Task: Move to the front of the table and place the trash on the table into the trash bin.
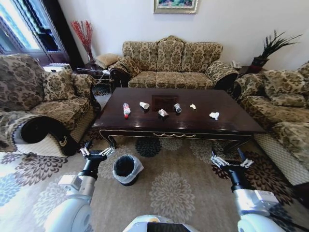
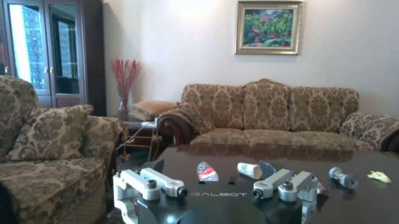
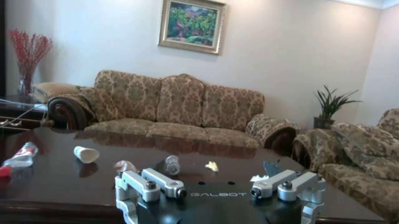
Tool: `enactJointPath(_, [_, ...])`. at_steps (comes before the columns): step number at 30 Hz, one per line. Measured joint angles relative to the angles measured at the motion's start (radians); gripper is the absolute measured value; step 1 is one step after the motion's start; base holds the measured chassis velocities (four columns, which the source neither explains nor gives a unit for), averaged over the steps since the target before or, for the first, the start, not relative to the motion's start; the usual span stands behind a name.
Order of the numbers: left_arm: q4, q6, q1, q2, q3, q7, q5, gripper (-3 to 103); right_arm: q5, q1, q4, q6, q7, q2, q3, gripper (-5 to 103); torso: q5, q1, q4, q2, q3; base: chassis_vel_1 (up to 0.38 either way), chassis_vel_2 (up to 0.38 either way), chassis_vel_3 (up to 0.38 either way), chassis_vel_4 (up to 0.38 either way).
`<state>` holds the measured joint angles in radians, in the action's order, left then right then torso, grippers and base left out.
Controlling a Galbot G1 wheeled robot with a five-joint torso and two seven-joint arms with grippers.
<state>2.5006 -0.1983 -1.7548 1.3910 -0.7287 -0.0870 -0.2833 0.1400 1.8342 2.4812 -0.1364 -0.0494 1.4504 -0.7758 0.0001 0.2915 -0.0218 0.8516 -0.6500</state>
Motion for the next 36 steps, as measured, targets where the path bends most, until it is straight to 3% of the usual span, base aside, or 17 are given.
enactJointPath(11, [-0.015,0.012,-0.001,0.009,-0.002,0.001,-0.001,100,-0.015,-0.002,-0.004,-0.002,0.000,-0.007,0.014,100,-0.0001,0.000,0.0000,0.000,0.000,0.188,0.186,-0.192,-0.193])
enactJointPath(19, [-0.107,0.014,0.020,0.000,0.019,0.003,-0.011,100,-0.013,-0.005,-0.008,-0.012,0.002,-0.014,0.015,100,-0.0006,0.000,-0.0001,0.000,0.000,0.121,0.103,-0.117,-0.102])
enactJointPath(30, [-0.444,0.011,0.191,-0.025,0.103,0.004,-0.008,100,-0.014,-0.007,-0.019,-0.016,-0.004,-0.013,0.018,100,-0.0002,0.000,0.0000,0.000,0.000,-0.007,-0.010,0.006,0.003])
enactJointPath(36, [-0.676,-0.007,0.321,-0.009,0.205,0.000,0.004,100,-0.023,-0.001,-0.023,-0.018,-0.015,-0.018,0.017,100,0.0000,0.000,0.0000,0.000,0.000,0.000,0.000,0.000,0.000])
